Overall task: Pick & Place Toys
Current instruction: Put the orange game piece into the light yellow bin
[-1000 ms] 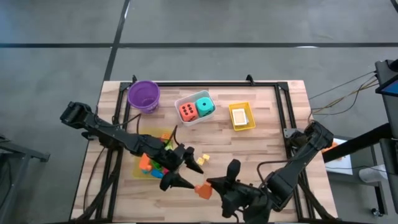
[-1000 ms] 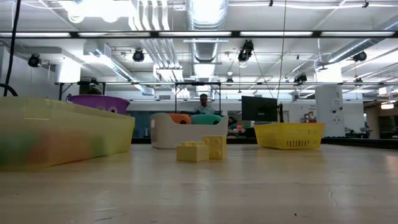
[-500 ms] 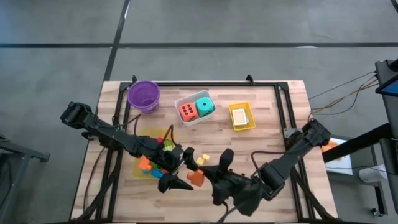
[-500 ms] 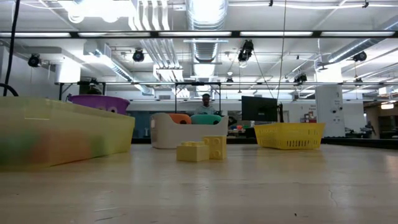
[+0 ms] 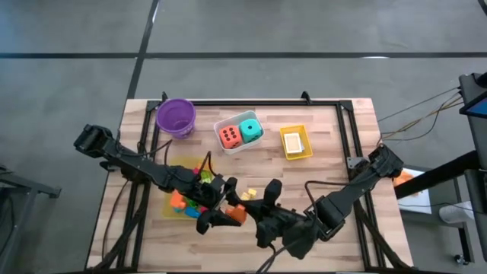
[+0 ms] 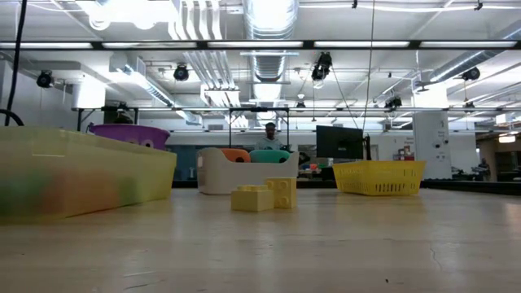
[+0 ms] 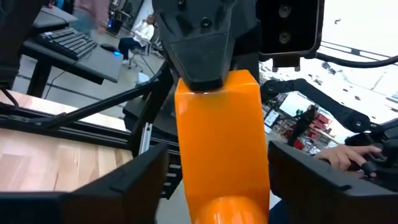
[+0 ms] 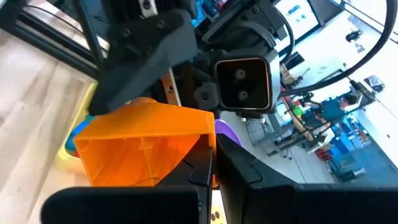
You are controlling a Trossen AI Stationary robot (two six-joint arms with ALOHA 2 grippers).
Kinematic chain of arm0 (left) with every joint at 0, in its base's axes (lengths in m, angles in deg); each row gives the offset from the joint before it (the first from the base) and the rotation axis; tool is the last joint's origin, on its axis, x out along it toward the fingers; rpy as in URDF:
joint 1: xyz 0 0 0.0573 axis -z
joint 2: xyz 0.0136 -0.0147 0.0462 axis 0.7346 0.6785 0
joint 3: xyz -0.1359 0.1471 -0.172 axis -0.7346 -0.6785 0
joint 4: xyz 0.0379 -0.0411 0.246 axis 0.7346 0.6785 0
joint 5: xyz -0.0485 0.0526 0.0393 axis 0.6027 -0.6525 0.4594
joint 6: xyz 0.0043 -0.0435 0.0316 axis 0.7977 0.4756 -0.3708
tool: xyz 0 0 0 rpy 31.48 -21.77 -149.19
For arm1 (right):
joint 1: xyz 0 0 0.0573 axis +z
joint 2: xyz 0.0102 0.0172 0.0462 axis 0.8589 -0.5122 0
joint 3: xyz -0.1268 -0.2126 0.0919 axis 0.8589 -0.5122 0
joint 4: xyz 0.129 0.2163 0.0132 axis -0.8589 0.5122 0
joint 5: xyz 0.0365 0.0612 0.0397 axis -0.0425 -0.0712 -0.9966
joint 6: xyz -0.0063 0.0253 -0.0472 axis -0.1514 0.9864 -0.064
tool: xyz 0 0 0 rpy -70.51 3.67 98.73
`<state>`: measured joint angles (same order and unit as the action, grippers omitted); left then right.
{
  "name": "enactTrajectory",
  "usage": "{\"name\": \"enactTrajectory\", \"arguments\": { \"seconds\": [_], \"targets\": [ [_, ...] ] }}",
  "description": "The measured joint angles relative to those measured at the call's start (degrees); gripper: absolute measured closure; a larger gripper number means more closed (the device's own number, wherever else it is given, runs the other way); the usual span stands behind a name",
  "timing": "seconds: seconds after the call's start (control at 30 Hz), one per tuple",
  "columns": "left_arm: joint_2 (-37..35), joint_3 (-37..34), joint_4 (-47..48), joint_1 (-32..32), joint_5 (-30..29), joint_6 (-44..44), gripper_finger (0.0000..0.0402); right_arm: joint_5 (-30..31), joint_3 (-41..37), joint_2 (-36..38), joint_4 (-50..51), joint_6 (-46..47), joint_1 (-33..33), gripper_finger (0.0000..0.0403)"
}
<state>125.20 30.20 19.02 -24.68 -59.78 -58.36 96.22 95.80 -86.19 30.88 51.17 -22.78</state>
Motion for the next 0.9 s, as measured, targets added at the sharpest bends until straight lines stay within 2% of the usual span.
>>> {"name": "enactTrajectory", "arguments": {
  "seconds": [0.3, 0.63, 0.73, 0.8, 0.9],
  "targets": [
    [0.04, 0.00, 0.17, -0.02, -0.17, 0.47, 0.0282, 0.04, -0.04, 0.00, -0.17, -0.36, 0.08, 0.0395],
    [0.04, 0.00, 0.15, -0.02, 0.00, 1.70, 0.0283, 0.01, -0.07, 0.00, -0.26, 0.14, 0.08, 0.0395],
    [0.04, 0.00, 0.17, -0.02, 0.06, 2.13, 0.0283, -0.12, 0.11, 0.00, -0.04, 2.75, 0.08, 0.0389],
    [0.04, 0.00, 0.19, 0.00, 0.09, 2.14, 0.0283, -0.42, 0.66, 0.00, 0.79, 5.49, 0.07, 0.0369],
    [0.02, 0.00, 0.20, 0.04, 0.22, 2.14, 0.0283, -1.49, 1.62, 0.00, 2.65, 7.76, 0.06, 0.0318]
  ]
}}
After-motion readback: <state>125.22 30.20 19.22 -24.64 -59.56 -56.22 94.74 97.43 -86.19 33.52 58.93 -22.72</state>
